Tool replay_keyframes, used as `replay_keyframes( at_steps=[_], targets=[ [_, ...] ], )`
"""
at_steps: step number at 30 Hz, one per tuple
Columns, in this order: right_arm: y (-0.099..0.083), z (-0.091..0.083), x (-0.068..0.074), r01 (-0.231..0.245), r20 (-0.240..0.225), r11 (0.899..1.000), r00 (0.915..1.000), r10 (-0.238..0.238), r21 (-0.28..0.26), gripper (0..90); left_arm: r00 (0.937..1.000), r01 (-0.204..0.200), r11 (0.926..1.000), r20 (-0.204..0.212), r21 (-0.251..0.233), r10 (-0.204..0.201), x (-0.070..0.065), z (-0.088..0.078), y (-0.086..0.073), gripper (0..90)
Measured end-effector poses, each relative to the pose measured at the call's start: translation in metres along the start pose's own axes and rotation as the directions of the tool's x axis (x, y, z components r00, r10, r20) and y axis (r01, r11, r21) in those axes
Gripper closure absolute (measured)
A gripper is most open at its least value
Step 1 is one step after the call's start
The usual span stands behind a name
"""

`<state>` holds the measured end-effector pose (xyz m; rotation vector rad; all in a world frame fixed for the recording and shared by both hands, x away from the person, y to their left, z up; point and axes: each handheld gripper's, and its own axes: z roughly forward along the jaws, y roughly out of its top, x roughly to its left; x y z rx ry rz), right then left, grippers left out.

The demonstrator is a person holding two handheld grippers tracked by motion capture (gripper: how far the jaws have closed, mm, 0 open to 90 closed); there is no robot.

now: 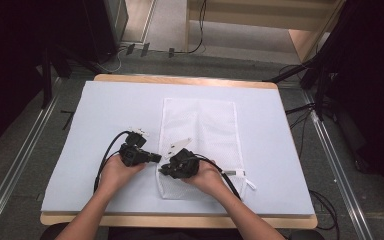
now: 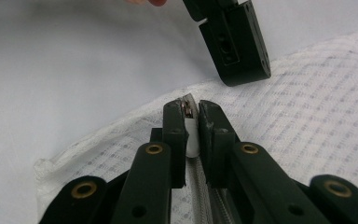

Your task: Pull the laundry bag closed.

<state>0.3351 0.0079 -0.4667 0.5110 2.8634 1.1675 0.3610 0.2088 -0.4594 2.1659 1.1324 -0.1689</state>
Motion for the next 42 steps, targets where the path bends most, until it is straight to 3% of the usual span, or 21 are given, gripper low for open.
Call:
replay_keyframes(
  at_steps=[6,9,10,17,19,22,25,42],
  targets=[
    [-0.001,0.001,0.002,-0.012,0.005,1.000,0.9999,0.012,-0.016,83.8,0.9998,0.018,0.9998,0.009,0.005,-0.018,-0.010,-0.009,-0.004,90.0],
    [-0.002,0.001,0.003,-0.007,0.021,1.000,0.9998,0.007,-0.024,83.8,0.9997,0.017,0.9993,0.016,0.032,-0.018,-0.014,-0.009,-0.012,90.0],
    [-0.002,0.001,0.003,-0.004,0.022,1.000,0.9997,0.005,-0.024,83.8,0.9992,0.035,0.9985,0.018,0.043,-0.035,-0.014,-0.009,-0.015,90.0],
    [-0.002,0.002,0.003,-0.014,0.018,1.000,0.9997,0.014,-0.027,83.9,0.9983,0.042,0.9990,0.039,0.016,-0.042,-0.010,-0.005,-0.013,90.0],
    [-0.002,0.002,0.003,-0.026,0.011,0.999,0.9996,0.027,-0.027,84.0,0.9978,0.054,0.9985,0.038,0.012,-0.054,-0.010,0.000,-0.012,90.0],
    [-0.002,0.001,0.001,-0.039,0.002,0.999,0.9992,0.039,-0.023,84.2,0.9996,0.027,0.9995,0.013,0.015,-0.027,-0.014,0.001,-0.011,90.0],
    [-0.003,0.000,-0.001,-0.056,-0.013,0.998,0.9984,0.055,-0.022,84.8,0.9988,0.046,0.9989,0.018,0.003,-0.046,-0.013,0.001,-0.013,90.0],
    [-0.006,-0.004,0.004,0.012,0.027,1.000,0.9996,-0.011,-0.024,89.4,0.9987,0.045,0.9990,0.024,0.006,-0.045,-0.013,0.000,-0.016,90.0]
  ],
)
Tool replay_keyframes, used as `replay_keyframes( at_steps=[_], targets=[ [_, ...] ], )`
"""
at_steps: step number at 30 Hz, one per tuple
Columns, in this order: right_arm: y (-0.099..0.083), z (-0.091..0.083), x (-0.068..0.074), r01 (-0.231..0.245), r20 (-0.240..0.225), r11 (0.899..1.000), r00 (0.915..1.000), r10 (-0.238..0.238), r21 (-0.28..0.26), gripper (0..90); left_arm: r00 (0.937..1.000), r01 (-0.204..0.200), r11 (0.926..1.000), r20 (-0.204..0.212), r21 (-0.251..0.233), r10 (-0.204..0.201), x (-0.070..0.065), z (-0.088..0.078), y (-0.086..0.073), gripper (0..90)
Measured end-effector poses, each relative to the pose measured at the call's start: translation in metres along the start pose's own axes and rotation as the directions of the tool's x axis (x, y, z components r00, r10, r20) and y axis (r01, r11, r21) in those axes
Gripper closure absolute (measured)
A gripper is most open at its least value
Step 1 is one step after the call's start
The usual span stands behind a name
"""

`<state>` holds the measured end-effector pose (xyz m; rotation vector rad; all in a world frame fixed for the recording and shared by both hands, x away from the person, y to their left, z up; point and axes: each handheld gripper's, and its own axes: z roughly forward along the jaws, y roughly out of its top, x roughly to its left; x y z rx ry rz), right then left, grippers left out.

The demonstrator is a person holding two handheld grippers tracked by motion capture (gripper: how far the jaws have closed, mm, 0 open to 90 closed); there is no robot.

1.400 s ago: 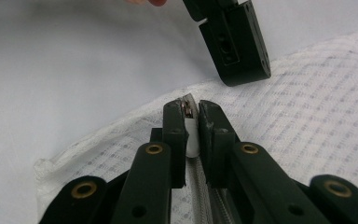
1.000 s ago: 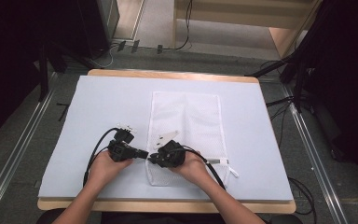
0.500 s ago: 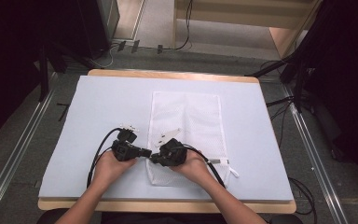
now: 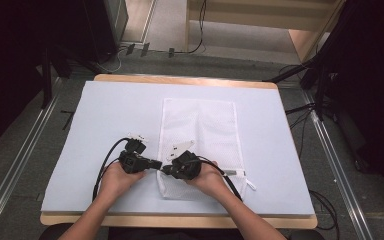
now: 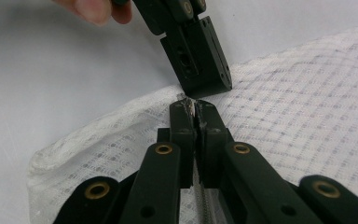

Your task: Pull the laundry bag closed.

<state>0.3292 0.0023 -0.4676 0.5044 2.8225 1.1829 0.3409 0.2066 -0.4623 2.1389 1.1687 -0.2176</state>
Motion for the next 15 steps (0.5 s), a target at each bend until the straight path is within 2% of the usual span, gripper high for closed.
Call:
replay_keyframes(
  at_steps=[3,9,15],
  targets=[
    [-0.0006,-0.0014,0.0007,0.009,0.004,1.000,1.0000,-0.009,0.006,89.5,1.0000,0.004,1.0000,0.006,0.007,-0.005,0.0004,-0.0003,-0.0001,90.0],
    [-0.0025,-0.0027,0.0038,0.034,0.022,0.999,0.9992,-0.035,0.012,89.5,0.9999,-0.013,0.9999,-0.004,0.005,0.013,-0.0013,0.0001,-0.0004,90.0],
    [-0.0074,-0.0053,0.0027,0.018,0.020,1.000,0.9996,-0.018,-0.001,89.5,0.9997,-0.021,0.9998,-0.013,0.003,0.021,-0.0023,0.0001,-0.0004,90.0]
  ],
)
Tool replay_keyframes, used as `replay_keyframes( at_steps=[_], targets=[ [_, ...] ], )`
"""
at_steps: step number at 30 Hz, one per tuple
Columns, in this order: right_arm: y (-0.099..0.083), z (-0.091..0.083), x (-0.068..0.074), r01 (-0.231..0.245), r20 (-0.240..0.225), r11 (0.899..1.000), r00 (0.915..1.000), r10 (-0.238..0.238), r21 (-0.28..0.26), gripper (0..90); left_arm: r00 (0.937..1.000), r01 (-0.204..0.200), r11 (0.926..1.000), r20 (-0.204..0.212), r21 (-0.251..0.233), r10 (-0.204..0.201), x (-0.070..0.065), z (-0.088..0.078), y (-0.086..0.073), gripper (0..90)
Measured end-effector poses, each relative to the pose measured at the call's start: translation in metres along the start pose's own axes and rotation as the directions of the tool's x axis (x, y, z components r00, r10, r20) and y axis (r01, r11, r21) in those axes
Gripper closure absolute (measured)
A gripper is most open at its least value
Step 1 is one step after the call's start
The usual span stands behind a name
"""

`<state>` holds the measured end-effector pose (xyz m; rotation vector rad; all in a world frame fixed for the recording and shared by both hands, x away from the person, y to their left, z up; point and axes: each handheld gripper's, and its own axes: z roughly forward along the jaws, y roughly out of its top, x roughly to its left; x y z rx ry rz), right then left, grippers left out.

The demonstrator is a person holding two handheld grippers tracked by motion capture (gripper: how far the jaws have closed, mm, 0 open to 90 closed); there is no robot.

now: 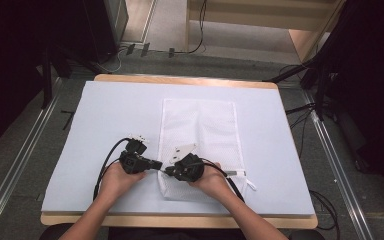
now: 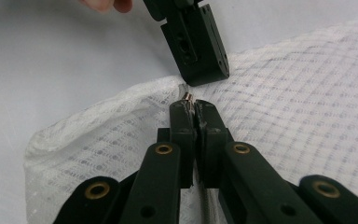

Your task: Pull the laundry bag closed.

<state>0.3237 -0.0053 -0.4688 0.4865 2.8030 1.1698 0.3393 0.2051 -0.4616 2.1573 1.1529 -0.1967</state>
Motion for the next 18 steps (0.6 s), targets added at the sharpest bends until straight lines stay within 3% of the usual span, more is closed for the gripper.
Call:
replay_keyframes(
  at_steps=[6,8,11,18],
  targets=[
    [0.002,0.003,-0.009,-0.067,-0.067,0.998,0.9955,0.066,-0.004,88.8,0.9998,0.016,0.9999,0.010,-0.003,-0.015,0.002,0.000,0.000,90.0],
    [0.002,0.005,-0.011,-0.077,-0.087,0.997,0.9933,0.076,-0.007,87.4,0.9990,0.032,0.9994,0.031,-0.009,-0.032,0.004,0.000,-0.001,90.0],
    [0.002,0.006,-0.015,-0.103,-0.124,0.995,0.9872,0.100,-0.012,78.6,0.9978,0.049,0.9988,0.045,-0.011,-0.048,0.006,0.000,-0.001,90.0],
    [0.008,0.011,-0.018,-0.095,-0.147,0.995,0.9847,0.094,-0.006,74.5,0.9970,0.059,0.9982,0.051,-0.011,-0.058,0.008,0.000,-0.001,90.0]
  ],
)
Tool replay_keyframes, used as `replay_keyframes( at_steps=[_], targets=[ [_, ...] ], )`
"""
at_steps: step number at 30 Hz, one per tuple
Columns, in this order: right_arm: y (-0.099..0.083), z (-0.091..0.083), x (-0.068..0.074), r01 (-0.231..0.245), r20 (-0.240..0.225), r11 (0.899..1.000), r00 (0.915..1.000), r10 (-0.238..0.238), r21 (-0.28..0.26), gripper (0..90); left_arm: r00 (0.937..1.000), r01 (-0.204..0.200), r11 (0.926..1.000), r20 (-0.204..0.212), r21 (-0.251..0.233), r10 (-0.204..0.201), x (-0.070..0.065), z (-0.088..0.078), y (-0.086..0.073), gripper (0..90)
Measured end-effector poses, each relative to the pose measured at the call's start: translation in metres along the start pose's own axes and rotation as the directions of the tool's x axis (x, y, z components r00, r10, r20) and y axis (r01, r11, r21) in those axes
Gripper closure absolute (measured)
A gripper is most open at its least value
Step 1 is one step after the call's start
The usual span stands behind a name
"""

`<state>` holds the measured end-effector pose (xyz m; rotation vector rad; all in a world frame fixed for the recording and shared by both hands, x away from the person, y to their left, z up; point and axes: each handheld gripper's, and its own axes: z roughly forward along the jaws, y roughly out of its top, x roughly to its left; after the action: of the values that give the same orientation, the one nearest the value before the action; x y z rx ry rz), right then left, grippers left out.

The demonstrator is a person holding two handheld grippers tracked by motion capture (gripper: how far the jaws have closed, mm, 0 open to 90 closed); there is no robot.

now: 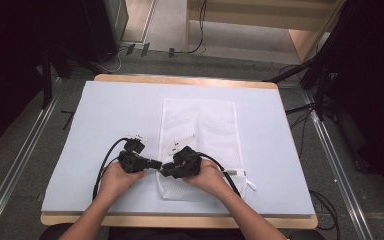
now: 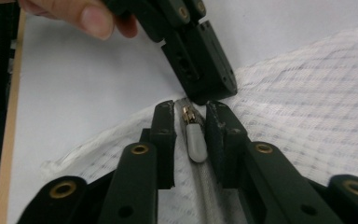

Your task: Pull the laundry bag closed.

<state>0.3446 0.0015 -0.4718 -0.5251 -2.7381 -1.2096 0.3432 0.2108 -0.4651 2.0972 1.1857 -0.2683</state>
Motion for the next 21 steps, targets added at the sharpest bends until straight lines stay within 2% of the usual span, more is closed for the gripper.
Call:
replay_keyframes(
  at_steps=[4,6,8,11,14,21],
  targets=[
    [0.0002,0.0015,0.0013,0.019,0.020,1.000,0.9996,-0.019,0.003,83.6,1.0000,-0.001,1.0000,0.000,0.000,0.001,0.0000,-0.0001,-0.0001,90.0],
    [0.0006,0.0020,0.0031,0.033,0.022,0.999,0.9992,-0.033,0.008,84.8,1.0000,-0.002,1.0000,0.001,0.000,0.002,0.0001,-0.0002,-0.0003,90.0],
    [0.0009,0.0015,0.0050,0.044,0.033,0.999,0.9985,-0.044,0.014,85.8,1.0000,-0.003,1.0000,0.004,-0.002,0.003,0.0006,-0.0003,-0.0006,90.0],
    [0.0007,-0.0005,0.0020,0.022,0.017,1.000,0.9996,-0.022,0.021,86.7,0.9998,-0.022,0.9998,-0.004,-0.003,0.022,-0.0007,-0.0002,-0.0008,90.0],
    [-0.0005,-0.0020,0.0012,0.019,0.023,1.000,0.9995,-0.019,0.020,86.8,0.9995,-0.030,0.9996,-0.009,0.001,0.030,-0.0012,-0.0003,-0.0007,90.0],
    [-0.0005,-0.0032,0.0054,0.049,0.043,0.998,0.9978,-0.050,0.038,87.0,0.9997,-0.024,0.9997,0.000,0.004,0.024,-0.0002,-0.0006,-0.0005,90.0]
  ],
)
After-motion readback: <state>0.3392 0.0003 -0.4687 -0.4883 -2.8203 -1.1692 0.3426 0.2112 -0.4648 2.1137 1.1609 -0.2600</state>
